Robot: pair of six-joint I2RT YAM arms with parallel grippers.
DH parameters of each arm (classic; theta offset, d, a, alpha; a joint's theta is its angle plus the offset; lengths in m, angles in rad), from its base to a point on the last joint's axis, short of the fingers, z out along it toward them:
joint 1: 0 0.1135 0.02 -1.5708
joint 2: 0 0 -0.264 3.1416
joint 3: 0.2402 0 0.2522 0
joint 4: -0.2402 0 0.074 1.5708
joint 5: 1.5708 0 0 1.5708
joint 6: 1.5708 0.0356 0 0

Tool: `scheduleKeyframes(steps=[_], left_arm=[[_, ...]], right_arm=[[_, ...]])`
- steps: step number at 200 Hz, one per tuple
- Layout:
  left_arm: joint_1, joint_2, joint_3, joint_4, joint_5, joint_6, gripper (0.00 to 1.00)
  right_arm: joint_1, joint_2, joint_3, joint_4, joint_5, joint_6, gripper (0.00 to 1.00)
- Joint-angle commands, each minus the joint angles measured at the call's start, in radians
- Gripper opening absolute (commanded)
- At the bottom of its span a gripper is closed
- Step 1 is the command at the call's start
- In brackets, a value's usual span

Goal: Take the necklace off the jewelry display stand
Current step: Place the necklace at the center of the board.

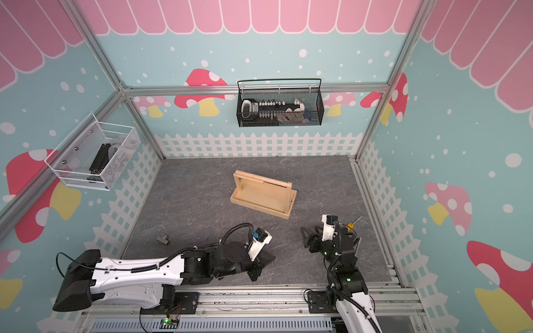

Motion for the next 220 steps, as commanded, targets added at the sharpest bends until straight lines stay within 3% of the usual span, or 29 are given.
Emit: scheduleKeyframes(steps=[1, 67, 220], left_arm=[[-0.004, 0.019, -0.018, 0.028, -0.063, -0.011, 0.0], [0.006, 0.061, 0.001, -0.002, -0.203, 0.003, 0.0], [0.164, 0.32, 0.09, 0.022, -0.148, 0.052, 0.0]], right_arm=[[0.007, -0.007, -0.009, 0.004, -0.002, 0.003, 0.72], [0.009, -0.007, -0.008, 0.004, -0.004, 0.005, 0.72], [0.007, -0.004, -0.01, 0.012, -0.008, 0.008, 0.72]])
